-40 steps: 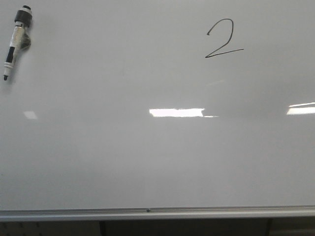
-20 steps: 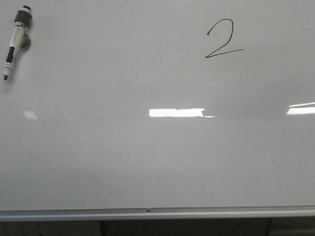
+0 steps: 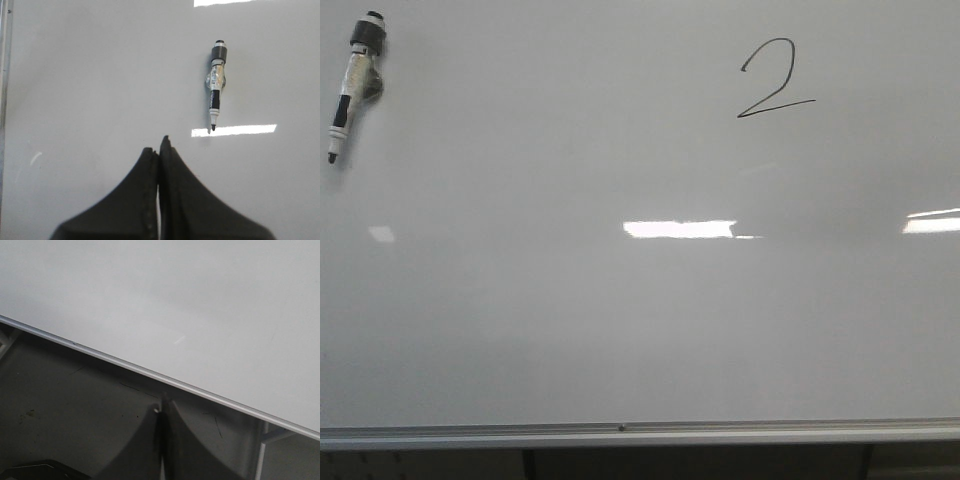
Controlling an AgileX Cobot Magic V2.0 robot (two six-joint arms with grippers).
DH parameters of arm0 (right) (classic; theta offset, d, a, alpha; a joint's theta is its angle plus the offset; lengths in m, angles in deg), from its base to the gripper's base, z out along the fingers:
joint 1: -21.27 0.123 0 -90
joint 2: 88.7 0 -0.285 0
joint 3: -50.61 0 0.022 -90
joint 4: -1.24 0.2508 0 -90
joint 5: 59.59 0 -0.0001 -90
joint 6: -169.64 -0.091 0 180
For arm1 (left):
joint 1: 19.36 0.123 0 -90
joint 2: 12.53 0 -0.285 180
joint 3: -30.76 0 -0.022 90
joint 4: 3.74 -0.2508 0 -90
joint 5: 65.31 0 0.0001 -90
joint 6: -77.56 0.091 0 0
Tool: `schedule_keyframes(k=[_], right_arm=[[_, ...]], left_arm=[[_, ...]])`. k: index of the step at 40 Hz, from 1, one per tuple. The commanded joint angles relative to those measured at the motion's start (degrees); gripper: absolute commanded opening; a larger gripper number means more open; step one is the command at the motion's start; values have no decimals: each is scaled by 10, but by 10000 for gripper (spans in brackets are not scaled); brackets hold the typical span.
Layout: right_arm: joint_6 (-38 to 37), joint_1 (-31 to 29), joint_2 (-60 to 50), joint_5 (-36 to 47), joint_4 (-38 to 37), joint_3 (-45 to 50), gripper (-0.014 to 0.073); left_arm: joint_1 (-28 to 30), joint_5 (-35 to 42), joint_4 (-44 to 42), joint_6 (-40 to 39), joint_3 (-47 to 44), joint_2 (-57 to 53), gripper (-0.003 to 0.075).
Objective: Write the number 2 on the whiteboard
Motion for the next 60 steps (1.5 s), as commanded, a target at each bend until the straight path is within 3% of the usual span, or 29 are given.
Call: schedule_keyframes(k=[1,20,25,29,36,48,55,60], right_arm=[[1,-4,3,33,-5,-13,-69],[1,-4,1,36,-4,-9,-69],[1,-27,-31,49,-7,23,-69],[7,-60,-76,110,-1,80,-67],[11,-111,-170,299,8,218,-67],[11,-126,-271,529,8,406,-67],[11,-126,-294,608,8,470,-67],[11,-128,-301,620,8,486,-67]], left_arm=[[0,53,1,2,-12,-12,-19],[0,53,1,2,-12,-12,-19],[0,53,1,2,-12,-12,-19],[0,53,1,2,-12,-12,-19],[0,53,1,2,-12,-12,-19],[0,53,1,2,-12,-12,-19],[0,53,1,2,-12,-12,-20],[0,53,1,2,-12,-12,-19]])
